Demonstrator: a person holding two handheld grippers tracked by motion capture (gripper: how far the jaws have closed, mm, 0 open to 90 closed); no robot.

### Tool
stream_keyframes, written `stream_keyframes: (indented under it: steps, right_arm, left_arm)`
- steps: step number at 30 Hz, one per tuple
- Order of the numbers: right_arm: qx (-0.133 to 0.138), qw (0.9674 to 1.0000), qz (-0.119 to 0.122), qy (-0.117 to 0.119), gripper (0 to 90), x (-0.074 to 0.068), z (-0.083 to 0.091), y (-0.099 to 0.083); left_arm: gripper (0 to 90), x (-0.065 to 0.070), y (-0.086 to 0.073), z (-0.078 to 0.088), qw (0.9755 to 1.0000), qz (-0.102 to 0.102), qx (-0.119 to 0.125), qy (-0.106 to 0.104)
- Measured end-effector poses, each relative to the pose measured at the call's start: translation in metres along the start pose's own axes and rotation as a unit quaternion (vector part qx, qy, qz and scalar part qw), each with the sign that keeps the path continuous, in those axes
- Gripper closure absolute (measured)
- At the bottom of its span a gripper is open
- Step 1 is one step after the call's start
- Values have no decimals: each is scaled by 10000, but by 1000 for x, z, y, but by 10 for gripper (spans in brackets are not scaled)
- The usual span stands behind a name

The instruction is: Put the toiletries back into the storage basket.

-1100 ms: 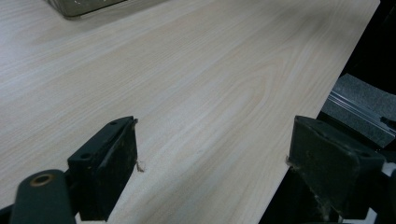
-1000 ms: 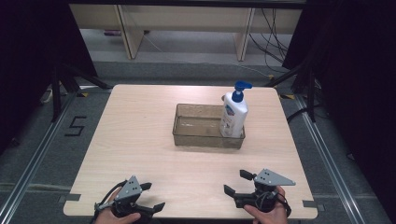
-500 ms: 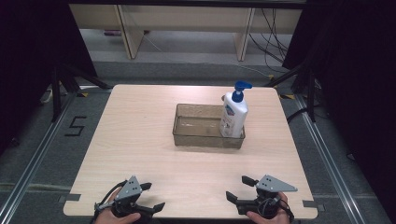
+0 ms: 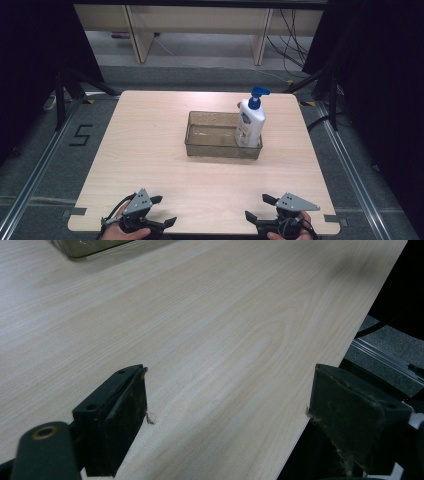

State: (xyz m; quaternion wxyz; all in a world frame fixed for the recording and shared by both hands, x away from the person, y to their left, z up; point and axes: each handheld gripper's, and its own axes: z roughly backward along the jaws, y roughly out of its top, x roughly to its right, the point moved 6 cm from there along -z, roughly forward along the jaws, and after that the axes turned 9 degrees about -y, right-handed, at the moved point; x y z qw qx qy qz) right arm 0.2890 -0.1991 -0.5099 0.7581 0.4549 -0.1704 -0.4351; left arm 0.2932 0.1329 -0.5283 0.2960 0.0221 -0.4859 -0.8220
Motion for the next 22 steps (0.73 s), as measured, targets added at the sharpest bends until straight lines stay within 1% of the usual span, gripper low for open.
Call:
stream_keyframes:
  steps: [1,2,3,5,7,8,9,10,11,12,14,15,16,17,18,19,20,22]
  right_arm:
    - [5,10000,48,-39,152,1,0,-1]
    - [64,10000,-12,-61,153,0,-1,-1]
    - [55,10000,36,-62,152,1,-2,-1]
    - [22,10000,-44,-86,153,2,-1,-3]
    - [10,9999,-22,-104,153,3,1,-4]
    - [-10,9999,-60,-132,153,3,0,-4]
    - [-51,9997,-236,-64,153,-1,2,-5]
    - [-74,9998,-180,-103,153,0,2,-5]
    - [-9,9999,-33,-152,153,3,2,-5]
    - [17,9998,9,-198,153,5,2,-5]
    - [4,9998,-26,-194,153,4,3,-5]
    - [31,9997,10,-222,153,6,1,-5]
    - [-27,9998,-62,-192,153,5,1,-6]
    - [-50,9997,-143,-173,153,3,1,-6]
    - [-25,9998,-71,-171,153,5,2,-6]
    - [2,9998,-35,-210,153,6,1,-6]
    - [5,9997,-18,-226,153,6,1,-5]
    - [-32,9997,-56,-248,153,7,2,-6]
  left_arm:
    - [150,0,0,0,10000,3,2,-2]
    - [150,0,0,0,10000,0,3,-1]
    - [150,0,0,0,10000,-22,1,-8]
    - [150,0,0,0,10000,-27,9,-44]
    - [150,0,0,0,10000,-31,0,-9]
    - [150,0,0,0,10000,-34,-3,-8]
    - [150,0,0,0,10000,-31,-1,-8]
    - [150,0,0,0,10000,-30,9,-35]
    - [150,0,0,0,10000,-31,9,-33]
    - [150,0,0,0,10000,-32,9,-33]
    - [150,0,0,0,10000,-29,17,-33]
    - [150,0,1,0,10000,-30,41,-42]
    - [150,-2,-1,2,9998,-142,-111,-9]
    - [150,-2,-1,2,9998,-140,-113,-9]
    - [150,-2,0,2,9999,-133,-99,-10]
    - [150,0,1,0,10000,-29,27,-55]
    - [150,0,1,0,10000,-31,33,-49]
    - [150,0,1,0,10000,-30,33,-49]
